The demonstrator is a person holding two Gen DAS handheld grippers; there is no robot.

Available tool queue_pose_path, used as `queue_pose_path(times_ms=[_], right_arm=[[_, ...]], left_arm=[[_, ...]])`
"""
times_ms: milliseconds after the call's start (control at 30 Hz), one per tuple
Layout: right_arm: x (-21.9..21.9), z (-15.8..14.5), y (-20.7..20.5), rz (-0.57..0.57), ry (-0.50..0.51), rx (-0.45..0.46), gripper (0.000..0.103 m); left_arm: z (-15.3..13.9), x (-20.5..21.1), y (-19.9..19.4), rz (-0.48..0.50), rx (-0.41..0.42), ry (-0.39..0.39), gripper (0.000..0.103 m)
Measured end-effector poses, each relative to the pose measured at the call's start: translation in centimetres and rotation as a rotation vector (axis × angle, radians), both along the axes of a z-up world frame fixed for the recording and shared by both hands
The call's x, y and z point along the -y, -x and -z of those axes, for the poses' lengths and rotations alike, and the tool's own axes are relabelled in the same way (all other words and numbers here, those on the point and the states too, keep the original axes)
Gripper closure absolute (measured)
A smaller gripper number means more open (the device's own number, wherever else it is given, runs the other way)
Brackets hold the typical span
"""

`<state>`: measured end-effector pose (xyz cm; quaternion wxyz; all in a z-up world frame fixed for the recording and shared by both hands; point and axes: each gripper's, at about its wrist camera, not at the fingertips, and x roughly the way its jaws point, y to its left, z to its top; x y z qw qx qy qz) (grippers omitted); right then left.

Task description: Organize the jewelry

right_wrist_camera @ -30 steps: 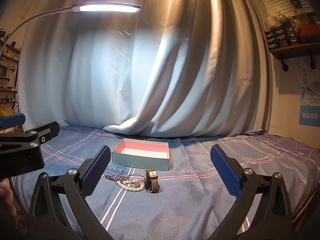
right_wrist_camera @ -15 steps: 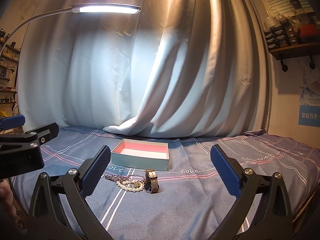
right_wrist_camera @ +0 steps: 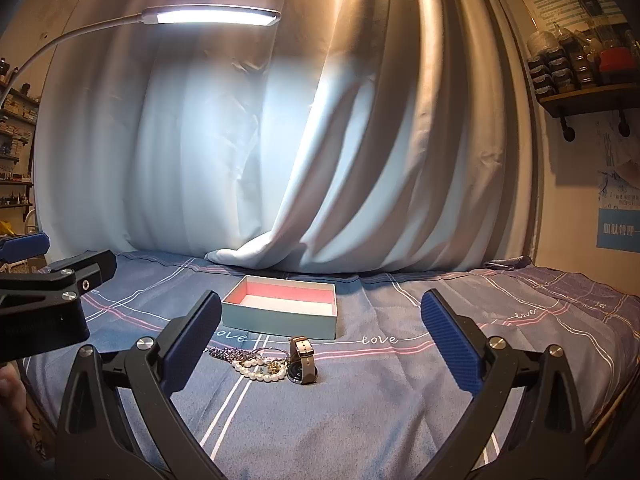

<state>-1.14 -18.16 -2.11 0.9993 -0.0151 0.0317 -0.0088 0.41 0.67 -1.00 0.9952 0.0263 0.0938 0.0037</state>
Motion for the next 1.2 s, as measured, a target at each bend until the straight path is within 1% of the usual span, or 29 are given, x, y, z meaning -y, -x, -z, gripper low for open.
queue_pose_path(times_ms=[433,1200], right_arm=[[0.14,0.00,0.22,-0.001,-0.003,-0.004,0.005],[-0.02,-0.17,0.06,-0.004,0.003,-0.011,0.005]], left_arm=[[-0.11,0.00,-0.45,-0.014,-0.016,0.004,0.006],[0.04,-0.30,-0.35,-0.015,-0.012,0.015,0.006]])
